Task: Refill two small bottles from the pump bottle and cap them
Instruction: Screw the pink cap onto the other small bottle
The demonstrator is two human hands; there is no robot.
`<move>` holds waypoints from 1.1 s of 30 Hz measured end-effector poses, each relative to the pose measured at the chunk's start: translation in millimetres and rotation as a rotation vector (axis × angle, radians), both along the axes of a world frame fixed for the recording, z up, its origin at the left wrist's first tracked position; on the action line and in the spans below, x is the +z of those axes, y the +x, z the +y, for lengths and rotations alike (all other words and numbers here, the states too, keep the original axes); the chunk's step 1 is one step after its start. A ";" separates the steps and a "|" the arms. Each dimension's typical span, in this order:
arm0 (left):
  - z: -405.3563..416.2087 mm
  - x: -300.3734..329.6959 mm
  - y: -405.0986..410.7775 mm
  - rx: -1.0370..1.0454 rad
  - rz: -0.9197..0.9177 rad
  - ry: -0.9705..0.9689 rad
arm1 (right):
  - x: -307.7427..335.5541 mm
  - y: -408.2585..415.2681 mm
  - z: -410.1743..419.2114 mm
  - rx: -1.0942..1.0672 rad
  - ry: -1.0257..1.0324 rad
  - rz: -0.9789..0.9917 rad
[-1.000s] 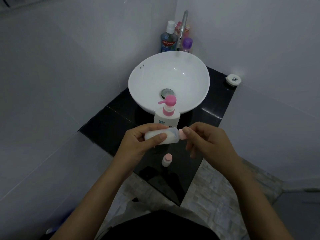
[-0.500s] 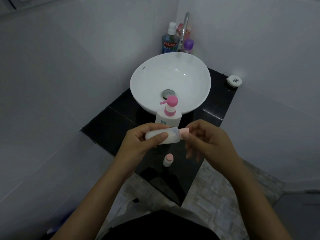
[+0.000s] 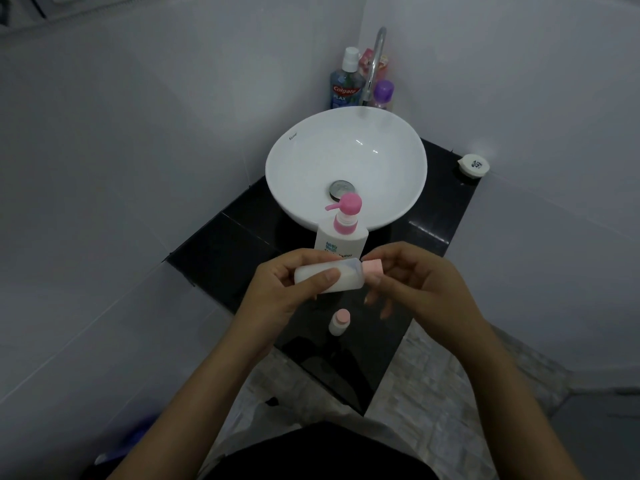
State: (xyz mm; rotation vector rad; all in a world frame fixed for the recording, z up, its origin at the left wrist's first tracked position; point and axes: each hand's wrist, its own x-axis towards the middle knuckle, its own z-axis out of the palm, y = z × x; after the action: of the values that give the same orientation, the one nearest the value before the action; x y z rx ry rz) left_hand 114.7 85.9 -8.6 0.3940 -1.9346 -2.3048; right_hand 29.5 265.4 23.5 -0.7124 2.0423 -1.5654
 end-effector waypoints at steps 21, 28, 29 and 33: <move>4.6 1.9 -5.7 0.080 0.023 0.075 | -12.4 7.2 -11.2 -0.142 -0.085 0.017; 9.9 1.3 -3.8 0.110 0.103 -0.010 | -19.8 12.4 -14.7 -0.236 -0.088 -0.008; 10.6 1.1 -3.8 0.109 0.113 -0.036 | -21.0 12.2 -15.2 -0.248 -0.088 -0.019; 7.9 -2.6 -3.5 0.097 0.131 -0.119 | -25.0 12.5 -16.9 -0.272 -0.092 -0.017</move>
State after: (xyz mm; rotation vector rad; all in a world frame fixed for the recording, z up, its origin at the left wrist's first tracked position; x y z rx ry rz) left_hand 111.2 93.9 -11.2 0.3091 -1.9323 -2.0881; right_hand 42.0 248.5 -1.5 -0.4654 2.1369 -1.8178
